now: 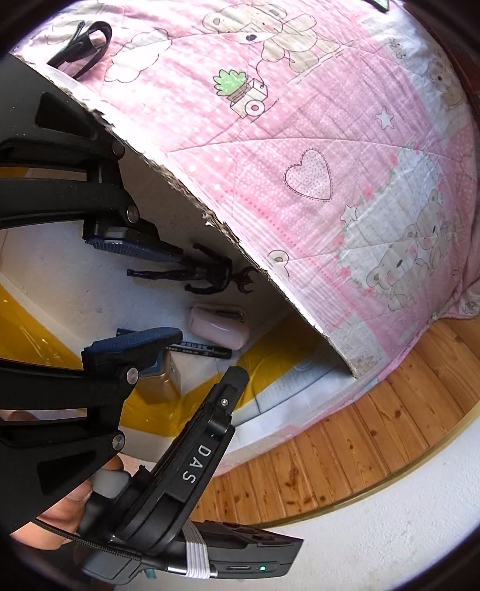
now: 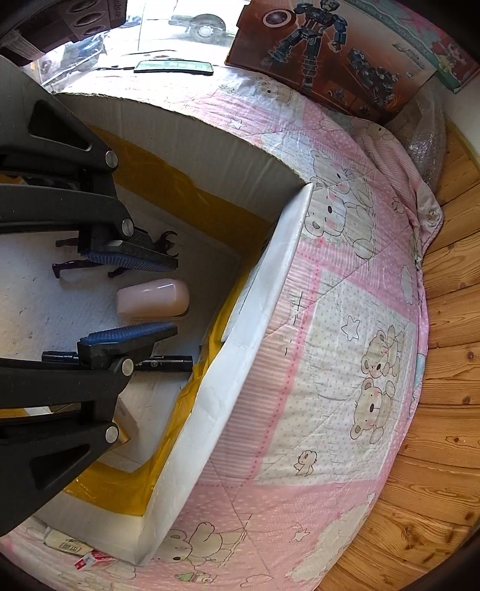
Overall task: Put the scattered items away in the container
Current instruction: 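Withdraw both grippers from the box toward the remaining items, then grasp the lighter with the left gripper while the right grasps the green tape roll, then carry the lighter and green tape roll with both grippers over the box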
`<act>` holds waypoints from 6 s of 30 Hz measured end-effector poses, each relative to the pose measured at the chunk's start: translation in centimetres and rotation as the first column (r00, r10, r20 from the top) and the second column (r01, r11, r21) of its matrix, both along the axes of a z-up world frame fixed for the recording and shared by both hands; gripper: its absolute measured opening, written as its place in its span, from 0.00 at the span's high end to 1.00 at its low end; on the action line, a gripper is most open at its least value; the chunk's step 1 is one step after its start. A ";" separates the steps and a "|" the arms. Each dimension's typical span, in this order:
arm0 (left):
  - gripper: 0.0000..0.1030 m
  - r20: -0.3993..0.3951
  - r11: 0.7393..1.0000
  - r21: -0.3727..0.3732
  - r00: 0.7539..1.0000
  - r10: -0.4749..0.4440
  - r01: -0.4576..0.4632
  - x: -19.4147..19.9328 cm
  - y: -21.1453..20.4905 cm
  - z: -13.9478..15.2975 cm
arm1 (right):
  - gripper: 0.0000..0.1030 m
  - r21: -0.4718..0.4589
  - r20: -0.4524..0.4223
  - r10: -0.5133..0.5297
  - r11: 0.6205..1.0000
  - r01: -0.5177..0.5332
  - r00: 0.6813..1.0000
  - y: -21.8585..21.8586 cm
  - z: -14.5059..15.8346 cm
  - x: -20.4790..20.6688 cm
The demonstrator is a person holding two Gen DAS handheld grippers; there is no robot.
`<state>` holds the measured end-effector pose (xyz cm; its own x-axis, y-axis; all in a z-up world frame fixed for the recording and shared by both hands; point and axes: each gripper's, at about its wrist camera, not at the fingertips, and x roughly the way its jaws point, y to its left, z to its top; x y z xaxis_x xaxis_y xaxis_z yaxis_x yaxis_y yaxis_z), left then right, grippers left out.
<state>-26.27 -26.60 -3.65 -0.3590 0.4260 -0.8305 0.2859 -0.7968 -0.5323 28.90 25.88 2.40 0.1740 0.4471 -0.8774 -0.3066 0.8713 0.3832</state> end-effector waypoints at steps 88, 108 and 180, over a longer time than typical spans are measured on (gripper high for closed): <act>0.82 -0.249 0.781 -0.346 0.752 -0.611 0.520 14.2 27.0 -1.3 | 0.89 0.176 0.108 -0.118 0.979 0.098 0.987 -28.6 -6.6 -15.9; 0.82 -0.403 0.858 -0.248 0.758 -0.513 0.449 15.4 23.7 6.5 | 0.89 0.267 0.220 -0.148 0.960 0.086 0.964 -26.5 -1.2 -17.9; 0.82 -0.272 0.939 -0.174 0.901 -0.337 0.298 7.1 9.0 6.7 | 0.90 0.357 0.403 -0.071 0.930 -0.085 0.912 -15.4 7.7 -19.1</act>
<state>-19.15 -17.59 3.03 -0.4575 0.4573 -0.7626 -0.1468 -0.8847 -0.4425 9.82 10.43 10.13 0.4722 0.7193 -0.5096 -0.5073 0.6945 0.5102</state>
